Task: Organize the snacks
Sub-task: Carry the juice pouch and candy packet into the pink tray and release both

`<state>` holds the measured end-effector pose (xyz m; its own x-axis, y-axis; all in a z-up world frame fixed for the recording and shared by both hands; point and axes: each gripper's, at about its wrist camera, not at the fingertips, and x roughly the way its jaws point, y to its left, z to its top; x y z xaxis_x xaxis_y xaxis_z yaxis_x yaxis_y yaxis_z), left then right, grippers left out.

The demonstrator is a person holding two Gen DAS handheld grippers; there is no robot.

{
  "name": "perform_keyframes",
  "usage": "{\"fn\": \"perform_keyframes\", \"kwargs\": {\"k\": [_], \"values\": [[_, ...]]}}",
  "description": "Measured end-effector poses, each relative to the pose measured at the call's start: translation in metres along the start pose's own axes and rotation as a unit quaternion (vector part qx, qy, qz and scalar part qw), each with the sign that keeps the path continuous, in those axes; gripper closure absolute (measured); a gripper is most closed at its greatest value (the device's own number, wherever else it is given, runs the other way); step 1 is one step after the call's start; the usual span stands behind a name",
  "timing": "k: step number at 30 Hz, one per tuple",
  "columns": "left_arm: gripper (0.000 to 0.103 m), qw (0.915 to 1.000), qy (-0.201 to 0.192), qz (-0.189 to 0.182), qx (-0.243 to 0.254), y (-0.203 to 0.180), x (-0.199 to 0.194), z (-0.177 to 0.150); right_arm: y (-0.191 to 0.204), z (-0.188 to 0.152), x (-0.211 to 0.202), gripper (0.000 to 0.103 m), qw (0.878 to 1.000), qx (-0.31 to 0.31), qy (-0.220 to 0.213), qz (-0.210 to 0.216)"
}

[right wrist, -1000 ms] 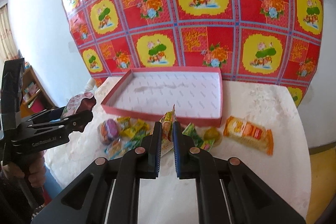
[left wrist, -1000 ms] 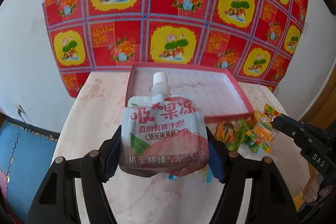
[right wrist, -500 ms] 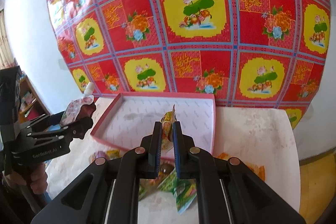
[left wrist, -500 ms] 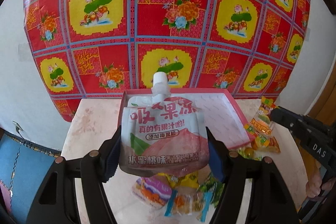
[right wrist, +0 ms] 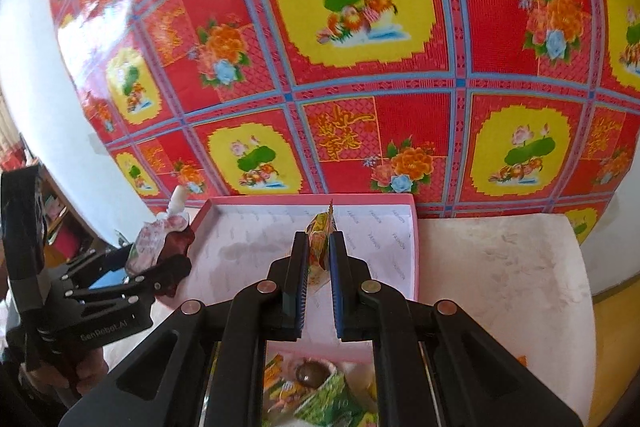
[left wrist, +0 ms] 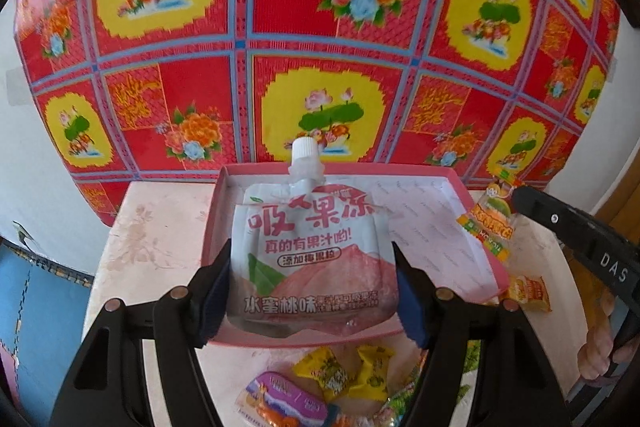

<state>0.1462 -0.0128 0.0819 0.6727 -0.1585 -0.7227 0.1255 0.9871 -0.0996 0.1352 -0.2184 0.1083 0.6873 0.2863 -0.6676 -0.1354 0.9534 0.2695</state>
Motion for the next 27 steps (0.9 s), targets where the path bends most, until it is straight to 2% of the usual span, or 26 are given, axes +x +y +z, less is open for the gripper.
{"fn": "perform_keyframes", "kwargs": {"k": [18, 27], "values": [[0.03, 0.9987, 0.049, 0.003, -0.008, 0.006, 0.077, 0.014, -0.034, 0.013, 0.069, 0.092, 0.999, 0.031, 0.038, -0.008], [0.029, 0.9971, 0.073, 0.018, -0.009, 0.005, 0.107, 0.013, -0.041, 0.01, 0.093, 0.092, 0.997, 0.034, 0.065, -0.014]]}}
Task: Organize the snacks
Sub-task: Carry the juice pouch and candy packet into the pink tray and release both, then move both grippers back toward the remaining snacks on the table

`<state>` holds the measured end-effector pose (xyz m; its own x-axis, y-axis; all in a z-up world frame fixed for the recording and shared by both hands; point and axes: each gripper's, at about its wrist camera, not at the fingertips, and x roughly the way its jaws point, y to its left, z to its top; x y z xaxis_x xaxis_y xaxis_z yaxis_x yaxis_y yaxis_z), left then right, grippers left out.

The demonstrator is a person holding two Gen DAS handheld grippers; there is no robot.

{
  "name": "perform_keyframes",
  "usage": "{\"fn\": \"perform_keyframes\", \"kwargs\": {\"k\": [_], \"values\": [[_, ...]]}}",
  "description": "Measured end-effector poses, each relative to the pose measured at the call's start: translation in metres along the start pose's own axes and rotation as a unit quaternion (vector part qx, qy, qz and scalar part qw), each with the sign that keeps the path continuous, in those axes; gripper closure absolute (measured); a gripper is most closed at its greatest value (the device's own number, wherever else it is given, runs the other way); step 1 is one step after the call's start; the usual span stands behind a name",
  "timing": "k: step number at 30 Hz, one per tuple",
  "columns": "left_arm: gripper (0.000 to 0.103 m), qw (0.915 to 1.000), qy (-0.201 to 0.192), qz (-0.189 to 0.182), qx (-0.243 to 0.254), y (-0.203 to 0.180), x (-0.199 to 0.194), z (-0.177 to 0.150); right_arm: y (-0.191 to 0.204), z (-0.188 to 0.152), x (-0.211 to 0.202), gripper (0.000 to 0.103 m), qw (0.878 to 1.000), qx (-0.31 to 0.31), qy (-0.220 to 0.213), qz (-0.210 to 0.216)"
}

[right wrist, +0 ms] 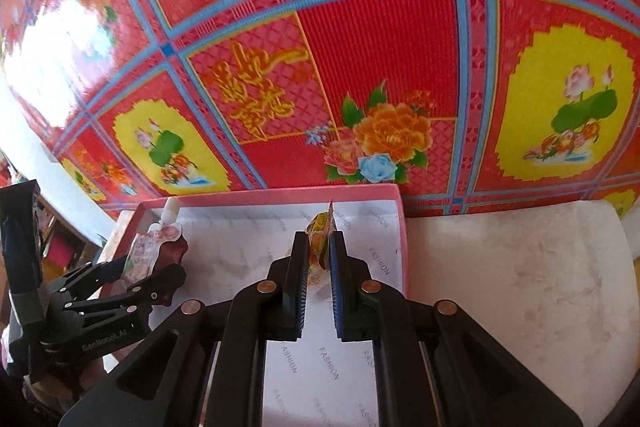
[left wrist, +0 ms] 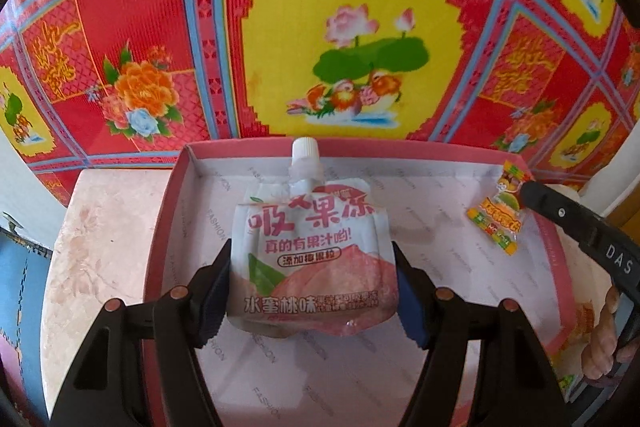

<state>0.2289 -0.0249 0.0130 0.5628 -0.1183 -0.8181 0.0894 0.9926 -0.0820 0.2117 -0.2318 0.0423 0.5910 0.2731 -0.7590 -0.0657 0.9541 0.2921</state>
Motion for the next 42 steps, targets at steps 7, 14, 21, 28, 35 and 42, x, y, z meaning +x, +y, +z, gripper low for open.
{"fn": "perform_keyframes", "kwargs": {"k": [7, 14, 21, 28, 35, 42], "values": [[0.028, 0.9999, 0.007, 0.006, 0.005, -0.007, 0.014, -0.002, 0.009, 0.002, 0.008, 0.091, 1.0, -0.012, 0.005, -0.01], [0.028, 0.9998, 0.013, 0.003, 0.013, -0.022, 0.017, -0.001, 0.013, 0.001, 0.011, 0.084, 1.0, -0.008, 0.012, -0.01], [0.027, 0.9999, 0.007, -0.001, 0.011, -0.03, 0.007, -0.002, 0.01, -0.001, -0.001, 0.06, 1.0, 0.01, 0.008, 0.01], [0.025, 0.9999, 0.003, -0.013, -0.004, -0.033, -0.011, -0.007, 0.003, -0.007, -0.028, 0.053, 1.0, 0.018, -0.002, 0.017], [0.025, 0.9998, -0.006, -0.017, -0.005, -0.045, -0.036, -0.017, -0.001, -0.016, -0.054, 0.049, 1.0, 0.02, -0.009, 0.009], [0.025, 0.9996, -0.016, -0.02, -0.014, -0.029, -0.054, -0.02, -0.001, -0.028, -0.075, 0.048, 0.999, 0.032, -0.01, 0.004]]}}
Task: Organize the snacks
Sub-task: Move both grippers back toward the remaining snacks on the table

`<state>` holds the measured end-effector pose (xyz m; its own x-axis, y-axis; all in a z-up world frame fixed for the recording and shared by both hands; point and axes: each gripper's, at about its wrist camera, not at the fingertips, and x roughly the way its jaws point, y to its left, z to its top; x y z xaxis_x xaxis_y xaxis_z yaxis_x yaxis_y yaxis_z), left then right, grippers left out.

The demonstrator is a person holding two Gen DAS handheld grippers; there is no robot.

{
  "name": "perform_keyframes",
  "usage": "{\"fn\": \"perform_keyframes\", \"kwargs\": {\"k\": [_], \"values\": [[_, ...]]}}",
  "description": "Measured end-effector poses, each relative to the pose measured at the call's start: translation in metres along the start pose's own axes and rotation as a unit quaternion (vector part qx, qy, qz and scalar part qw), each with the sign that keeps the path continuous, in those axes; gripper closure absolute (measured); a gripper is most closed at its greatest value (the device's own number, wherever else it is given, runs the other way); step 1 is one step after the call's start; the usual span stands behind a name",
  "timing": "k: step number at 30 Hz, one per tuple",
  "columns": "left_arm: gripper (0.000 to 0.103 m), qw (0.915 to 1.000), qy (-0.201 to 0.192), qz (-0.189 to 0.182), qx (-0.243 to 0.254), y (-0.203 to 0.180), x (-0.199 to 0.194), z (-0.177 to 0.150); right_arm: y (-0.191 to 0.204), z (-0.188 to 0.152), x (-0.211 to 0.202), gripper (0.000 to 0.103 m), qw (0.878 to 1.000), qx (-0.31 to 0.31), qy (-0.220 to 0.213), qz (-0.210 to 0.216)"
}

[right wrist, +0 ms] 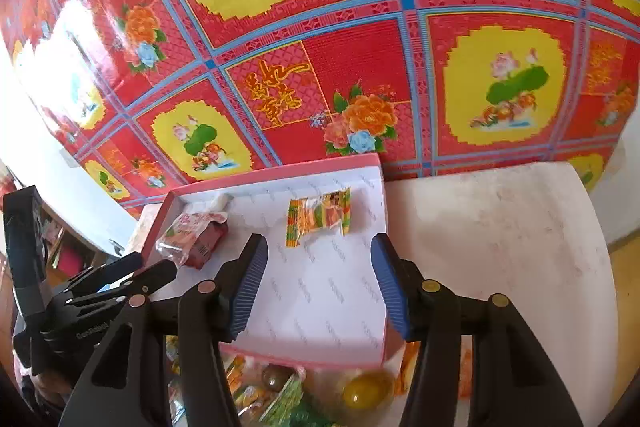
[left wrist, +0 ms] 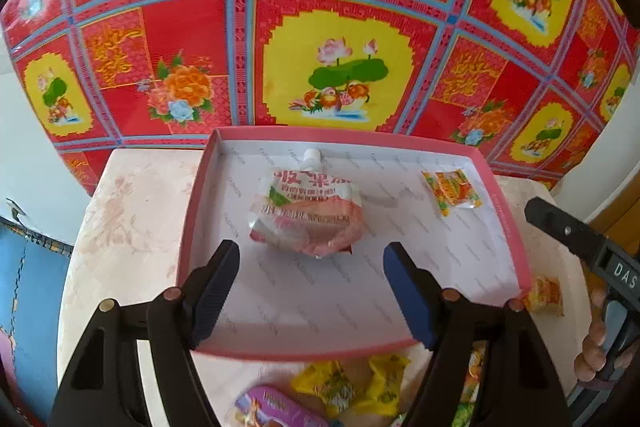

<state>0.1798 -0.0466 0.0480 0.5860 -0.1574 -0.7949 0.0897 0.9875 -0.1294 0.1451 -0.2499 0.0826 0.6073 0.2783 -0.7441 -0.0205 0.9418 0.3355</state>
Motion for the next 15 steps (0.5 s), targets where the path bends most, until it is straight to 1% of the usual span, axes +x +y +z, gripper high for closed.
{"fn": "perform_keyframes", "kwargs": {"k": [3, 8, 15], "values": [[0.025, 1.0, -0.003, -0.002, -0.006, 0.022, -0.019, -0.008, 0.003, -0.007, -0.009, 0.047, 1.0, -0.001, -0.001, -0.004], [0.025, 0.9999, -0.005, 0.006, -0.014, 0.028, -0.032, -0.019, 0.006, -0.02, -0.023, 0.047, 1.0, -0.009, 0.0, -0.012], [0.025, 0.9996, 0.004, 0.012, -0.025, 0.041, -0.048, -0.041, 0.005, -0.04, -0.034, 0.047, 1.0, -0.009, 0.004, -0.014]]}}
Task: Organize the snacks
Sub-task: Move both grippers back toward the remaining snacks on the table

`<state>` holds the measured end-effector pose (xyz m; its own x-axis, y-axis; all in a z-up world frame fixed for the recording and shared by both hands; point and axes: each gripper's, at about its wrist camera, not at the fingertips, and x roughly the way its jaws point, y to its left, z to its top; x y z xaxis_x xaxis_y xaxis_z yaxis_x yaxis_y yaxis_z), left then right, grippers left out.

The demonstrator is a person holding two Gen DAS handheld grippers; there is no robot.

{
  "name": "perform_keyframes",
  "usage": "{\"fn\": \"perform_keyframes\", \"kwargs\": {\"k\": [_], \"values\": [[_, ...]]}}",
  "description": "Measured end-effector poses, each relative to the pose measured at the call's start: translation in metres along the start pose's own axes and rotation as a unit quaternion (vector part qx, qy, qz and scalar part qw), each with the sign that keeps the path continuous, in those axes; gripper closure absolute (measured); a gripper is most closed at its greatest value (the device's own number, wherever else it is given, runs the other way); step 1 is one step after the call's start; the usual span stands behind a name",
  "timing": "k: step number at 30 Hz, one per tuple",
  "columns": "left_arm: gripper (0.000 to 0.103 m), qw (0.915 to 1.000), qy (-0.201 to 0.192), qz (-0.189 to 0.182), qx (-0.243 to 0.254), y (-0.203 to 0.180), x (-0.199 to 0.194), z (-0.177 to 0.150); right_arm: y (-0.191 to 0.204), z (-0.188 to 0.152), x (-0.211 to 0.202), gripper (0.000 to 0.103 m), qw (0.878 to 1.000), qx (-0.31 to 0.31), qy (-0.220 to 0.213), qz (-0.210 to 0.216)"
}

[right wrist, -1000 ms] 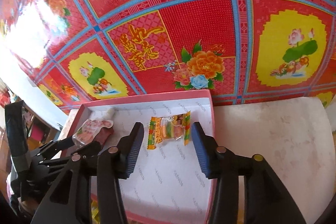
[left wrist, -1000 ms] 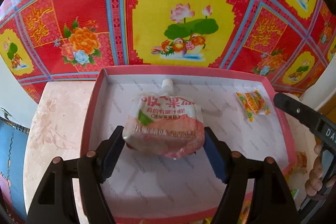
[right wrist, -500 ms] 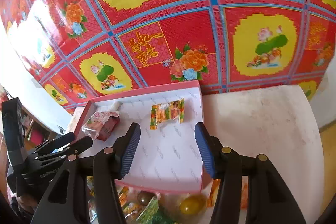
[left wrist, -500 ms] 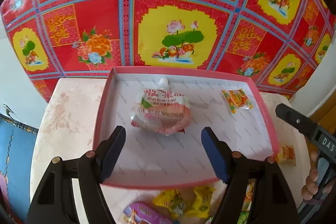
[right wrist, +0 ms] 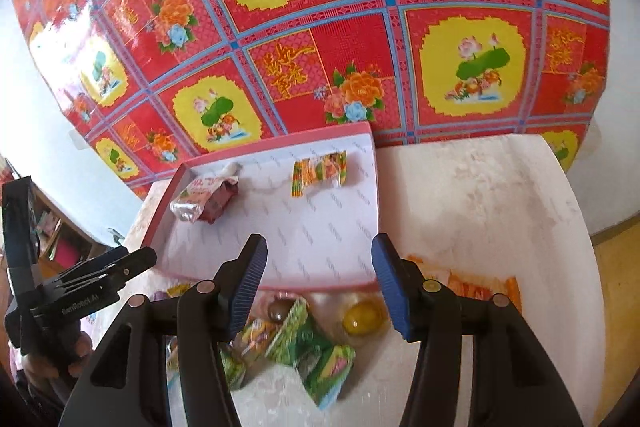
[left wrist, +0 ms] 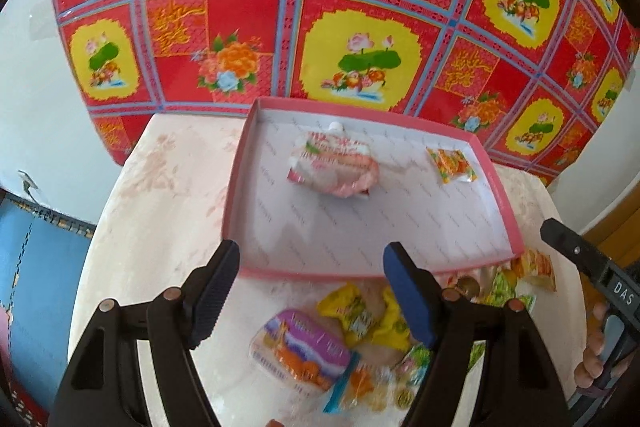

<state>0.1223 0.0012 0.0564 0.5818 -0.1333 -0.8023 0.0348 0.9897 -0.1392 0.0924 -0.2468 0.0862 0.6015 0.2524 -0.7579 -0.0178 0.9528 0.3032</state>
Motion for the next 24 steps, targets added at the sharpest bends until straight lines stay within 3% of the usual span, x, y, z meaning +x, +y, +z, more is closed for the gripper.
{"fn": "perform_keyframes", "kwargs": {"k": [10, 24], "values": [[0.025, 0.9996, 0.026, 0.009, -0.001, 0.01, -0.001, -0.031, -0.011, -0.033, -0.004, 0.047, 1.0, 0.011, 0.018, -0.001], [0.025, 0.9981, 0.061, 0.01, 0.004, 0.01, 0.009, -0.055, -0.032, -0.052, -0.013, 0.047, 0.999, 0.02, 0.022, -0.011]]}}
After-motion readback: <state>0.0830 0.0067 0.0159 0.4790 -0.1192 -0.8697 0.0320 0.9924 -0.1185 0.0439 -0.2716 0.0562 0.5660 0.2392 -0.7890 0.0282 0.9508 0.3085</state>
